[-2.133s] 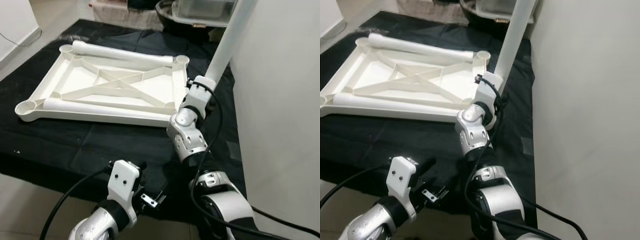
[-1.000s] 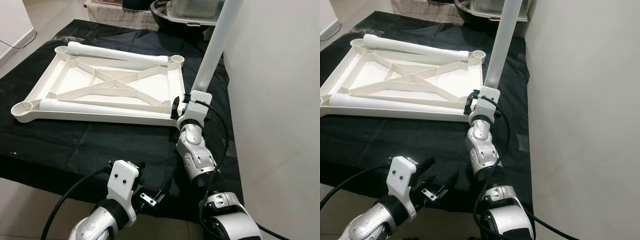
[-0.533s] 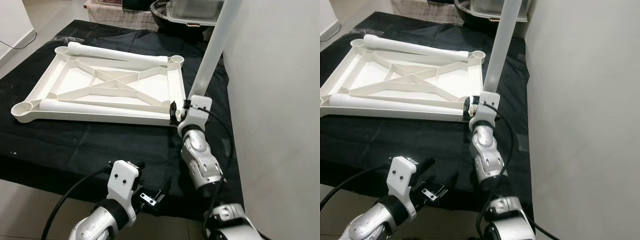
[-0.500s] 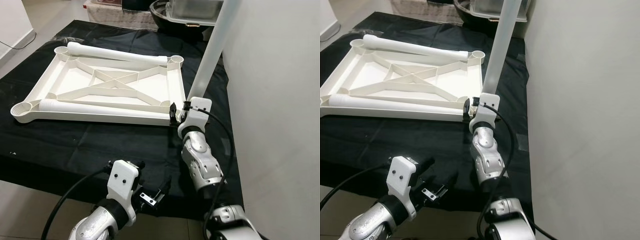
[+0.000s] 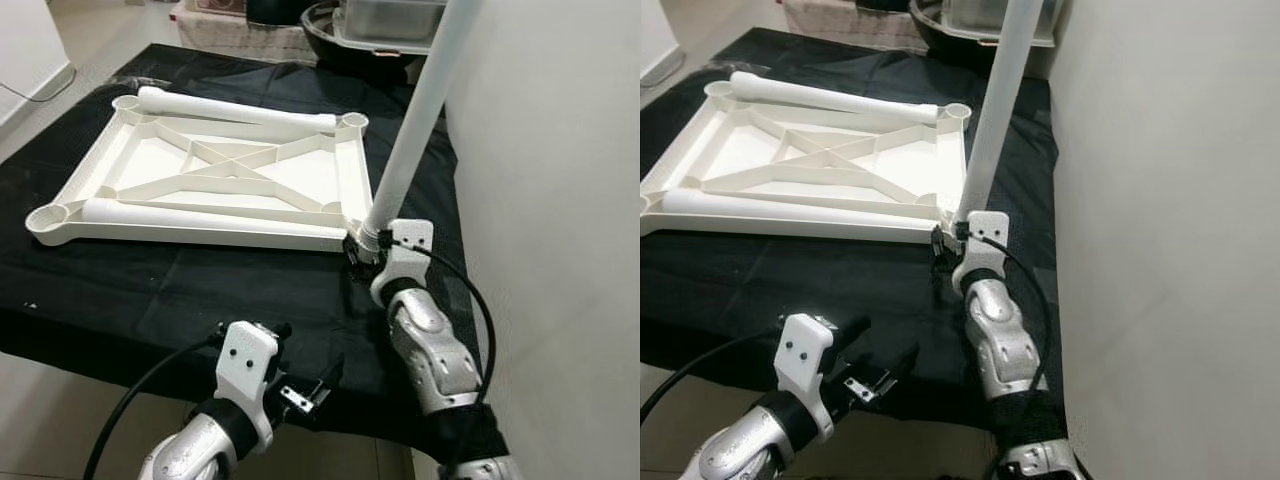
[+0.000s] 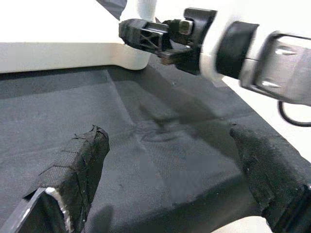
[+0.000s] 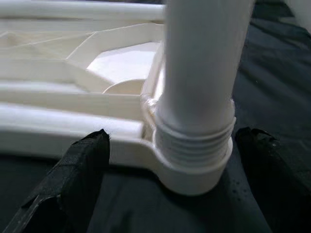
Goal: Building children table
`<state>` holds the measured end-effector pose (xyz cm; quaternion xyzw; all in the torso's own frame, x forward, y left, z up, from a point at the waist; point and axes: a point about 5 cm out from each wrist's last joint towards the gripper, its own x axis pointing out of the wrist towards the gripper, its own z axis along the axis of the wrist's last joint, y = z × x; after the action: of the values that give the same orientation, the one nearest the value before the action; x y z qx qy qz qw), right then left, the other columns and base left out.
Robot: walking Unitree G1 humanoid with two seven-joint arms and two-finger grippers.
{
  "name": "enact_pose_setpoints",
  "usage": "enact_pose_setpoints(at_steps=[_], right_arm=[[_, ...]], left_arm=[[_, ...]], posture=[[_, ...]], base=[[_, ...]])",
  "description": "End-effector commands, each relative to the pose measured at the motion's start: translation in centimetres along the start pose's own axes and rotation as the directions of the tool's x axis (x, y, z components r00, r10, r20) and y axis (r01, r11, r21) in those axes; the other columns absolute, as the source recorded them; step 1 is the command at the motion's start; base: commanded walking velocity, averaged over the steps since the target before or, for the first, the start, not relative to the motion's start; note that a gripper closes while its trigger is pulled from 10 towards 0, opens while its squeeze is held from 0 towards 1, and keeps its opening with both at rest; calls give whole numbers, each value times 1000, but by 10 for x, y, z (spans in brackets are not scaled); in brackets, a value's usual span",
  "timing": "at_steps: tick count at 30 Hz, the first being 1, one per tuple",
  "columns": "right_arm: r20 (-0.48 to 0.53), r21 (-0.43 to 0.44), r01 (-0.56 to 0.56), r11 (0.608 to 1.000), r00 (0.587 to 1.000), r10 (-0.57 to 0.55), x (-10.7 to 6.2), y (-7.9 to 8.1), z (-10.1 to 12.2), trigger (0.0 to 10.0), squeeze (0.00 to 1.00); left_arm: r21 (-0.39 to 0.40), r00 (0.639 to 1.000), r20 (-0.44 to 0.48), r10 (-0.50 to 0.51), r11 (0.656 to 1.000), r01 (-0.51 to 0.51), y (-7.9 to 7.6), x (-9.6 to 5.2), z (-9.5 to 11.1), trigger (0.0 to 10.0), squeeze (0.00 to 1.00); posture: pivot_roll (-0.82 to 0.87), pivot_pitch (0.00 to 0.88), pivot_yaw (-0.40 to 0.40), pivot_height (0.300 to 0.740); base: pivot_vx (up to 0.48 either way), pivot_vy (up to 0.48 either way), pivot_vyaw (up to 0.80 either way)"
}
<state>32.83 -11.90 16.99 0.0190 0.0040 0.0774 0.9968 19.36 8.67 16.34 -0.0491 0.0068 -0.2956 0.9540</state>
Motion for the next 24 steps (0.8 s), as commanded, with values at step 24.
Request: enact_pose_setpoints(at_steps=[24], right_arm=[[-25,-275,311,910,943,-331,13,-90,-9,10000,0]], left_arm=[[12,1000,-19,-16,1000,16,-3,-2,-3,10000,0]], posture=[[231,177,-90,740]], base=[[0,0,0]])
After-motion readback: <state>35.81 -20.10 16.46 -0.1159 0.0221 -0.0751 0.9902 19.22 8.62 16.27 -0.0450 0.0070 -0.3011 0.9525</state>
